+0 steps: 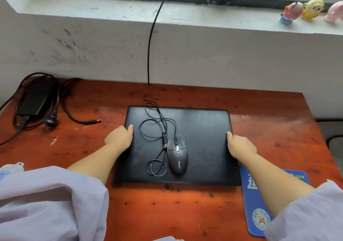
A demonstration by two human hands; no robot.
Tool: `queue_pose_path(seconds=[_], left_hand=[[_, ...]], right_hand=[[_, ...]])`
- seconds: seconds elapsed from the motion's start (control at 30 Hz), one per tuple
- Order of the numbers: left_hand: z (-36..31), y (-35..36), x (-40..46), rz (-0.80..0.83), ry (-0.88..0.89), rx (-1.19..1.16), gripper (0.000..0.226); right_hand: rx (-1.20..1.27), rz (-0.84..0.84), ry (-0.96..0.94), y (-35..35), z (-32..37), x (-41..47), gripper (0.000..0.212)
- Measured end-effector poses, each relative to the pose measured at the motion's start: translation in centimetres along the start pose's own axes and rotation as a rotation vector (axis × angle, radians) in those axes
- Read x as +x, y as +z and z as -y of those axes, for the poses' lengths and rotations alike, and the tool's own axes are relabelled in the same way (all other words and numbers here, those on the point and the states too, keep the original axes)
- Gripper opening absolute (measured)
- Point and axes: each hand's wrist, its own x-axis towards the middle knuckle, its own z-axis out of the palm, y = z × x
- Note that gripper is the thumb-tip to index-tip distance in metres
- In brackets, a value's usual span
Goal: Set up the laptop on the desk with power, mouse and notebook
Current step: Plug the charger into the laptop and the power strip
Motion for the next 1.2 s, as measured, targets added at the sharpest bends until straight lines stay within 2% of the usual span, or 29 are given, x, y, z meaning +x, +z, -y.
queue_pose_path(seconds=[0.1,0.2,0.27,0.43,0.6,0.7,0.77,0.9,1.03,1.2], left_hand=[[1.1,-0.2,-1.3,0.010,0.041,-0.022,0.056],[2.9,-0.5,-2.4,-0.007,0.155,0.036,0.047],[4.3,-1.0,-2.9,-0.033,0.222,0.086,0.040],[7.4,-3.3,-1.8,-0.139,0.317,0.089,0.024],[10.9,-5.1,2.5,-0.267,0.487,0.174,0.035],[12.9,-5.2,5.4,-0.262,0.560,0.233,0.043],[14.1,-5.2,6.8,-0.226,0.581,0.249,0.041],[15.0,-5.2,8.8,-0.162,0.641,0.219,0.030],[15.0,-5.2,9.9,-0.156,0.726,0.143,0.023],[11.9,-5.4,9.6,-0.090,0.781,-0.040,0.022]], right_hand=[[0.058,-0.035,0.028,-0.6,0.7,-0.8,0.047],[0.028,-0.313,-0.090,-1.5,2.8,-1.4,0.035],[0.061,-0.436,-0.182,-2.2,5.5,-1.8,0.036],[0.149,-0.528,-0.444,-2.3,14.7,-3.8,0.035],[0.164,-0.557,-0.683,-0.9,23.6,-6.2,0.028],[0.155,-0.471,-0.826,0.1,28.0,-6.7,0.027],[0.111,-0.371,-0.845,0.7,30.4,-6.5,0.030],[0.091,-0.221,-0.723,1.1,33.2,-4.5,0.036],[-0.096,-0.147,-0.601,0.8,34.4,-1.2,0.032],[-0.094,0.058,-0.541,-0.2,35.6,2.5,0.052]])
